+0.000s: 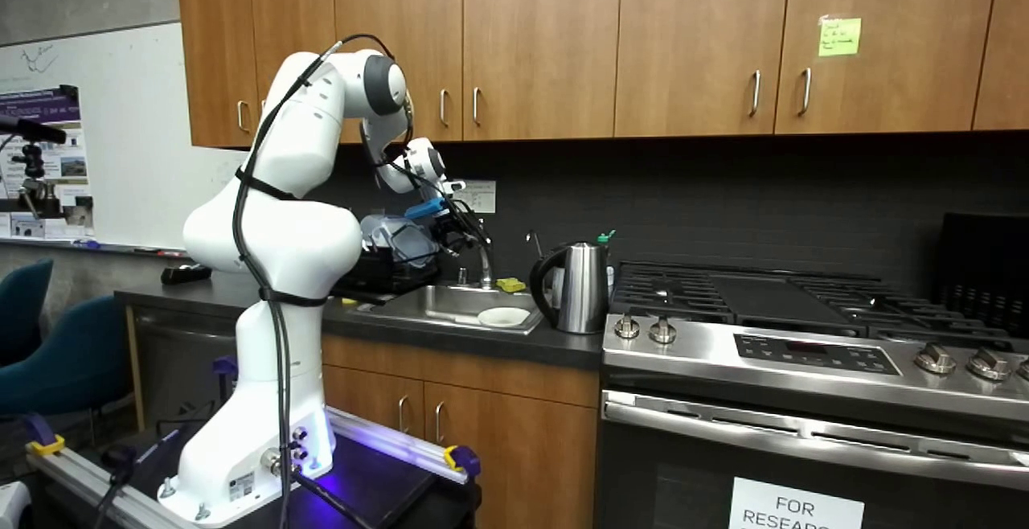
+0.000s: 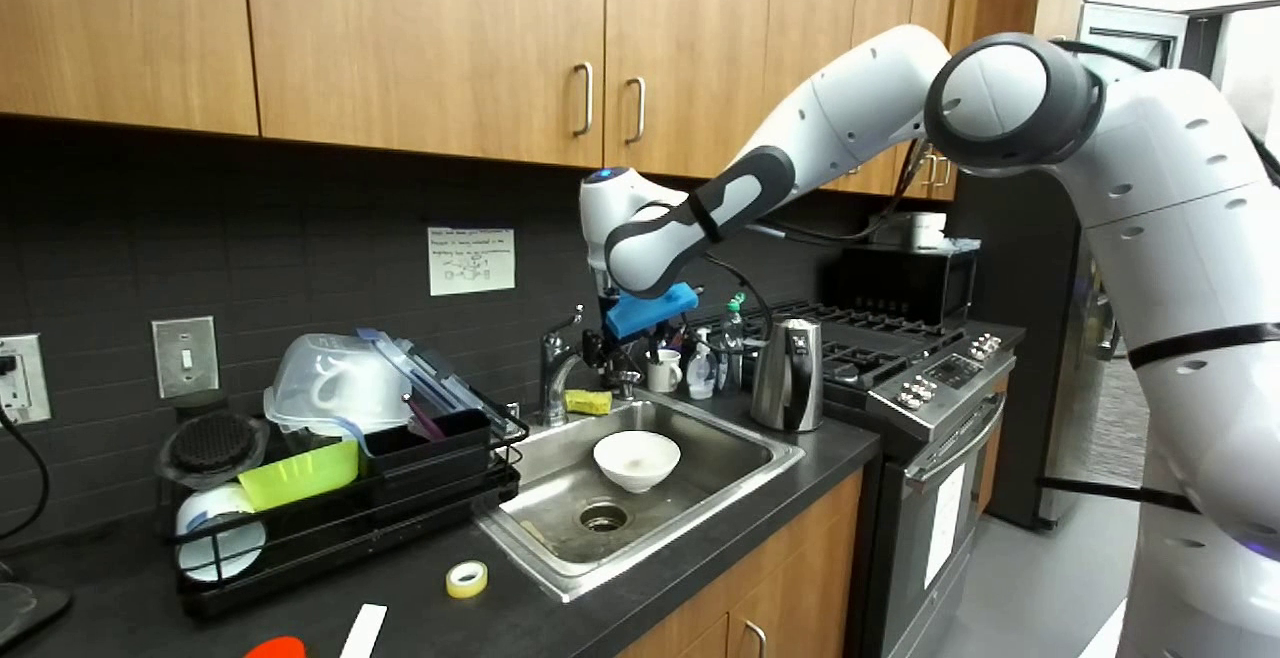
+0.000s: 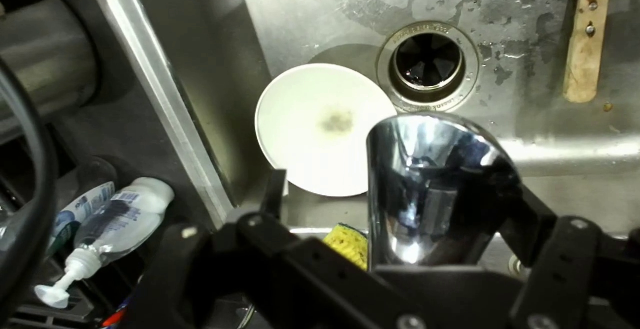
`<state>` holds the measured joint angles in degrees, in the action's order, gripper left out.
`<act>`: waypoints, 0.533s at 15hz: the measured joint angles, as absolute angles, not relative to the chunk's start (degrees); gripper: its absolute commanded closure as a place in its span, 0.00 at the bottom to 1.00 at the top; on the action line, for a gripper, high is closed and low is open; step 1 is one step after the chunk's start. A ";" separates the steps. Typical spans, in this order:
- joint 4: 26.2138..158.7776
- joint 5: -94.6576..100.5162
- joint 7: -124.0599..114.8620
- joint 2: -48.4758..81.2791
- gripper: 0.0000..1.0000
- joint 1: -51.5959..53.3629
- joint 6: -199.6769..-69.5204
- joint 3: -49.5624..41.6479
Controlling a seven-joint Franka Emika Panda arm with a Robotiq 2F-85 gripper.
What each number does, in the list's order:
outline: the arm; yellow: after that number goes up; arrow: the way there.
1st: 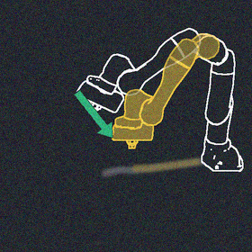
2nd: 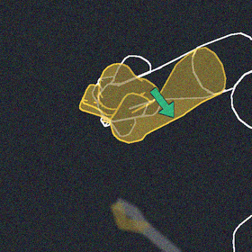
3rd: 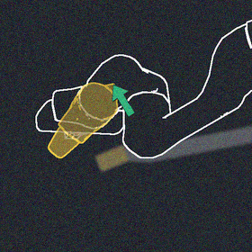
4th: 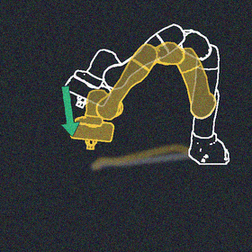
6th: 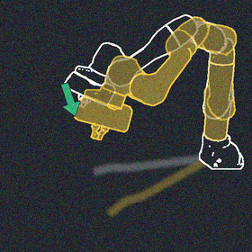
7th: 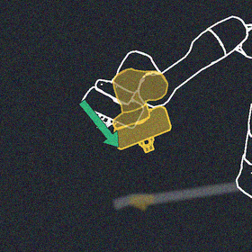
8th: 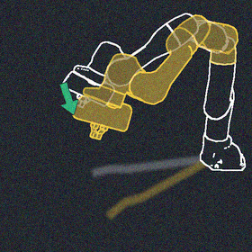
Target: Push the faucet to the right.
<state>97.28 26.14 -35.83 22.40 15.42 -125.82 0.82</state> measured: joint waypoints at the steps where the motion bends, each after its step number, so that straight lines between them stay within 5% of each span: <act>1: 97.03 26.20 -36.23 22.66 0.00 15.46 -125.74 0.68; 8: 96.40 28.04 -39.05 23.50 0.00 15.84 -124.08 -1.16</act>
